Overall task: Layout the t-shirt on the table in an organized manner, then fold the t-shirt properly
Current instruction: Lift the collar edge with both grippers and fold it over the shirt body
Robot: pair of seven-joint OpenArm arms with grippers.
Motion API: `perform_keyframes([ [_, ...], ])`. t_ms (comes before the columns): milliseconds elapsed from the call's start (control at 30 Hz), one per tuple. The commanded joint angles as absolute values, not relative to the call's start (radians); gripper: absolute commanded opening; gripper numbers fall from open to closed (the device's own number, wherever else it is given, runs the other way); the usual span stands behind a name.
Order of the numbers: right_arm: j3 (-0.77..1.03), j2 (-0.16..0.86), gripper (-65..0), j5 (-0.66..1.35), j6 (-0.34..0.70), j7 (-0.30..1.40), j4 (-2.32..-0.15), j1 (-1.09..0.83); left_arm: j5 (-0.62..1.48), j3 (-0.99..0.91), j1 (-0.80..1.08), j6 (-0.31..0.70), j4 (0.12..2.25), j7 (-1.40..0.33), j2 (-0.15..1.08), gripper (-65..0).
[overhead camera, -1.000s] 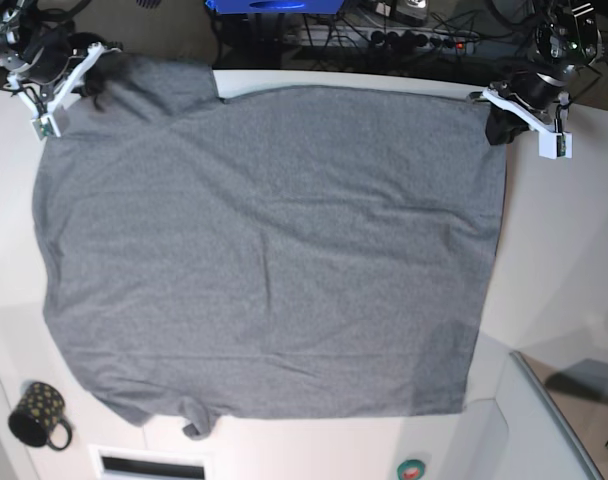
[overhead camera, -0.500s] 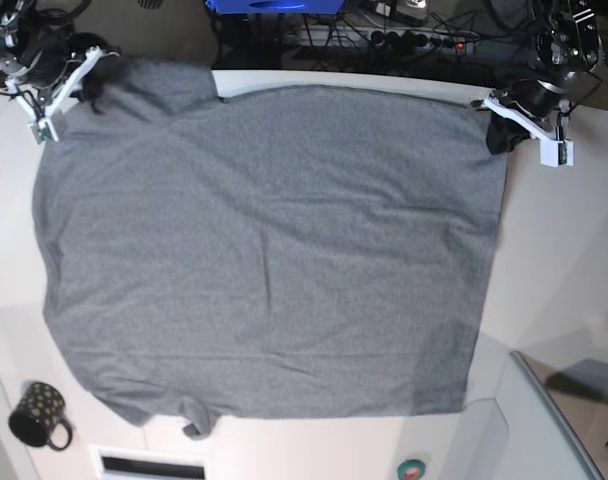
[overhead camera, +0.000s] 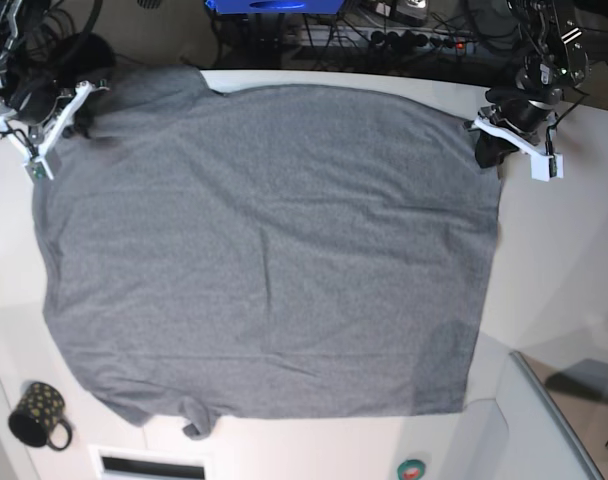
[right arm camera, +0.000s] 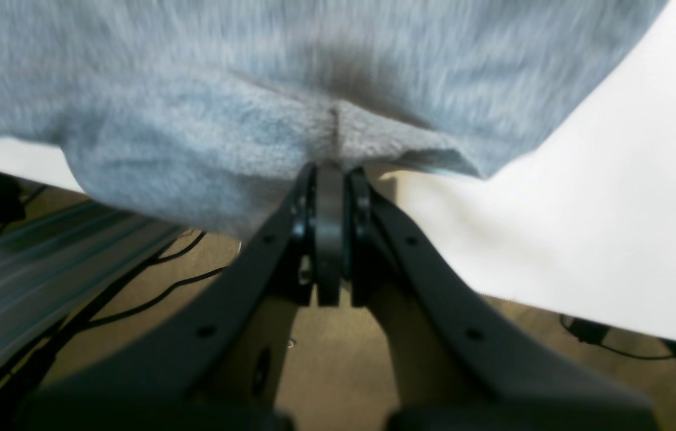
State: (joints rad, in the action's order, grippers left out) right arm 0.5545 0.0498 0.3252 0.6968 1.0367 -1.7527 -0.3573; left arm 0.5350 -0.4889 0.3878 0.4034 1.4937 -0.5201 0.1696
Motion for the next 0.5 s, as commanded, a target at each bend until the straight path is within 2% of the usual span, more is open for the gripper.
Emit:
perform_keyframes([
  [0,0.562,0.062,-64.4,0.335,0.698,1.033,-1.767,-0.343,0.579,-0.496,0.387,0.409,1.526,-0.496,0.185,-65.0],
  [100,0.556,0.082,-64.4,0.335,0.698,1.044,-1.765,-0.320,0.653,-0.496,0.387,0.409,1.547,-0.496,0.189,-65.0],
  [400,0.561,0.091,-64.4,0.335,0.698,1.070,-1.764,-0.257,0.662,-0.498,0.377,0.407,1.589,-0.490,0.185,-65.0],
  [467,0.558,0.091,-64.4,0.335,0.698,1.070,-1.764,-0.239,0.662,-0.498,0.352,0.381,1.589,-0.493,0.185,-65.0],
])
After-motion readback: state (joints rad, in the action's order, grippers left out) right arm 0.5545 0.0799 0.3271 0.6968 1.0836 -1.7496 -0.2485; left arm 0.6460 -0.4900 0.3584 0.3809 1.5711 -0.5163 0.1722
